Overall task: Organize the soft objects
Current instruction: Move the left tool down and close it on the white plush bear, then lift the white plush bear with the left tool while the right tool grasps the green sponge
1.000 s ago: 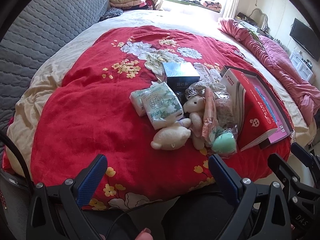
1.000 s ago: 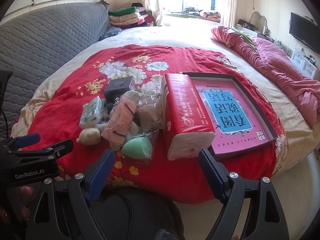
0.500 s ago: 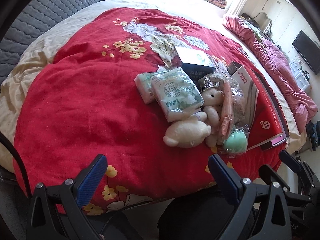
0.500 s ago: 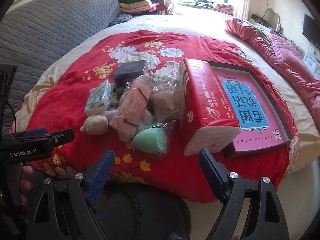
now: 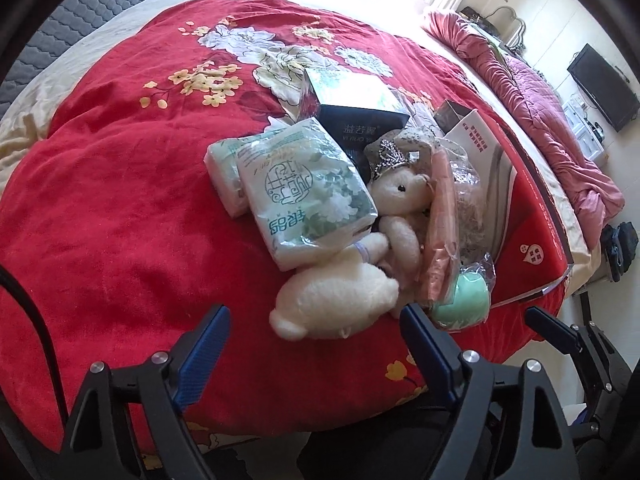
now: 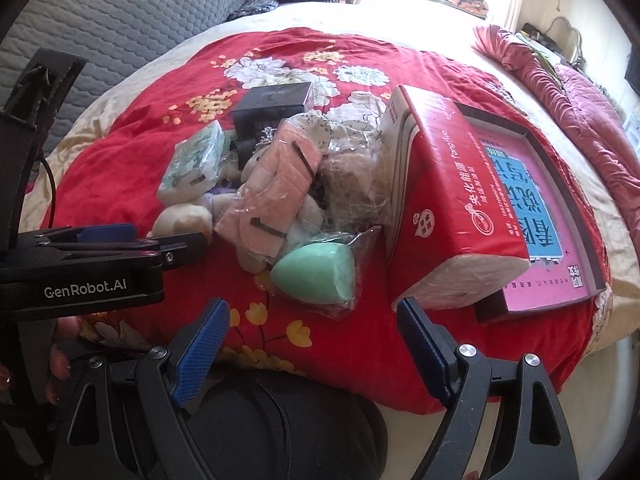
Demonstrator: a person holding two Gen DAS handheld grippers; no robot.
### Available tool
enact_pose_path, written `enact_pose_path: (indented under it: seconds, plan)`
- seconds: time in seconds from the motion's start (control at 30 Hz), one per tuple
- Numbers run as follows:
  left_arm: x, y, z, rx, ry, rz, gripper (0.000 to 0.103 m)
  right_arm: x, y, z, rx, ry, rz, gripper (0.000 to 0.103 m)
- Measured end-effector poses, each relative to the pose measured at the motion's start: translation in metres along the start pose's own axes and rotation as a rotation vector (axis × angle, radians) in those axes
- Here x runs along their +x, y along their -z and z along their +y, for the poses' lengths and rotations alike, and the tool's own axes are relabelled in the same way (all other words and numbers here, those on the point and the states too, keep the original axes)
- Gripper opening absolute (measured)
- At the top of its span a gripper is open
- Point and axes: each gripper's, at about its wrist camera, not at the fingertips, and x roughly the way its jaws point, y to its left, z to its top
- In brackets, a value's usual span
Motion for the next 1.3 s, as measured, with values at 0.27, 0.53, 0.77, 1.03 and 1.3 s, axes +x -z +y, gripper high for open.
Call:
enact_pose_path:
  seconds: [0.27,0.53,0.77,1.03,1.3]
  plan:
    - [0.013,-0.005,0.006,-0.031,0.074,0.04,0.061,0.028,-0.011,0.01,-0.056,0.059,0.059,0.086]
    - [0.02,-0.011,0.004,-0.028,0.11,0.054,0.054,0.049,-0.02,0.011,-0.069,0.061,0.084,0.065]
    - [0.023,-0.014,0.007,-0.043,0.154,0.054,0.05,0.048,-0.019,0.001,-0.023,0.005,0.057,0.056]
    - [0.012,-0.008,0.014,-0.065,0.212,0.052,0.047,0.029,-0.012,-0.015,0.065,-0.046,0.004,0.054]
    - [-0.005,0.012,0.009,-0.036,0.214,0.061,0.047,0.01,-0.006,-0.024,0.1,-0.083,-0.037,0.054]
